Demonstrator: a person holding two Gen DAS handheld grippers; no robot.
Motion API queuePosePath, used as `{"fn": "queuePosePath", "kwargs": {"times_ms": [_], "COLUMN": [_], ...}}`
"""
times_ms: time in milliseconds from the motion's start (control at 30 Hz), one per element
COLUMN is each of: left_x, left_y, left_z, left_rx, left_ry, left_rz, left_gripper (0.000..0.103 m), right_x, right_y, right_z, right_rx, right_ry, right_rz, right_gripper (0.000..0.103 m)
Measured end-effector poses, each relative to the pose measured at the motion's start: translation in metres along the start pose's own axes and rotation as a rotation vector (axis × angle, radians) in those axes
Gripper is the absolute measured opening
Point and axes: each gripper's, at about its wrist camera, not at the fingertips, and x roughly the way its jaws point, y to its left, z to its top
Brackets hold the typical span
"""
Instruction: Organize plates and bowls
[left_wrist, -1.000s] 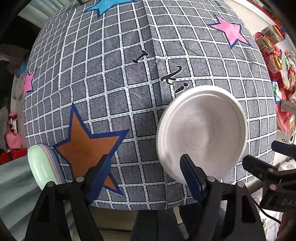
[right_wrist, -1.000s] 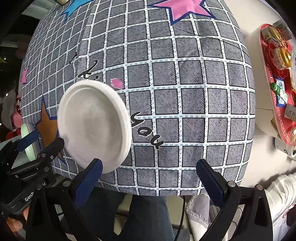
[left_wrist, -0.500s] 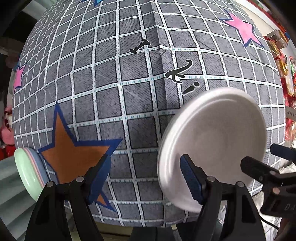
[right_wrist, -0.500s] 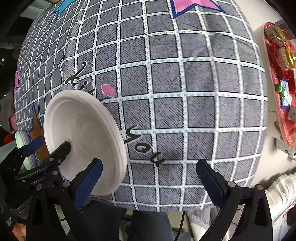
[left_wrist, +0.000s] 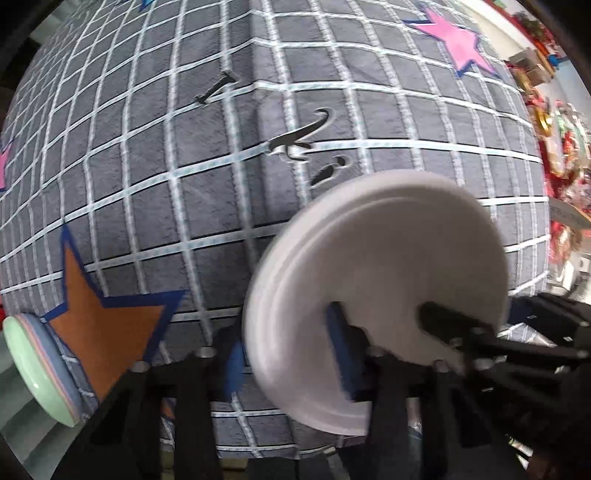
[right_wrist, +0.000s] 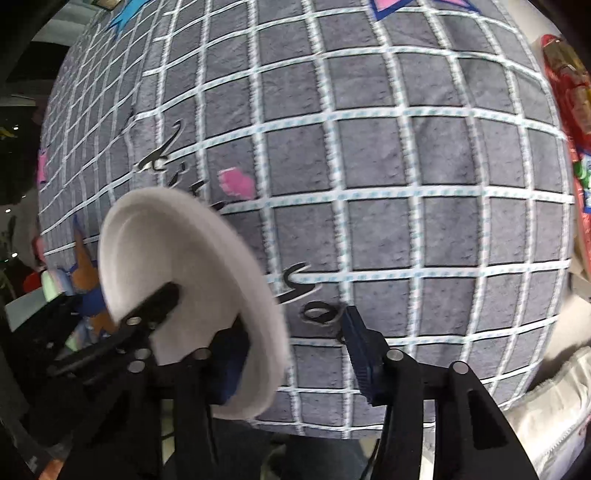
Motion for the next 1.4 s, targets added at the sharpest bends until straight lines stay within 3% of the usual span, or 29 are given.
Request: {"fn": "queuePosePath", "kwargs": {"times_ms": [67, 167, 433, 800, 1133, 1400], "left_x": [0.002, 0.005, 0.006, -0.009, -0.033, -0.045], "left_y": [-0.007, -0.005, 0.003, 0.071, 0.185, 0.318], "left_z": [0.003, 0.007, -0.018, -0.056, -0.080, -0.117], "left_rx": [0.016, 0.014, 0.042, 0.110, 0.027, -0.117], "left_ry": [0.001, 0.013, -0.008, -0.041, -0.104, -0.145], "left_rz": [0.002, -0.026, -0.031, -0.044, -0.054, -0.038], "left_gripper": [0.040, 0.037, 0.037, 0.036, 0.036, 0.036], "right_x": [0.006, 0.011, 0.014, 0.022, 0.027, 0.048], "right_y": [0.006, 0.012, 0.023, 0.084, 0.190, 0.299], "right_z": [-0.002, -0.004, -0.013, -0.039, -0.053, -0.044], "right_rx": [-0.006, 0.001, -0.001, 0.052, -0.004, -0.144], "right_ry": [0.007, 0.013, 0.007, -0.016, -0.047, -0.050], "right_rz": [0.029, 0.045, 0.029, 0.030, 0.016, 0.021], "right_gripper": [0.035, 0.029, 0.029, 0.029, 0.029, 0.029]}}
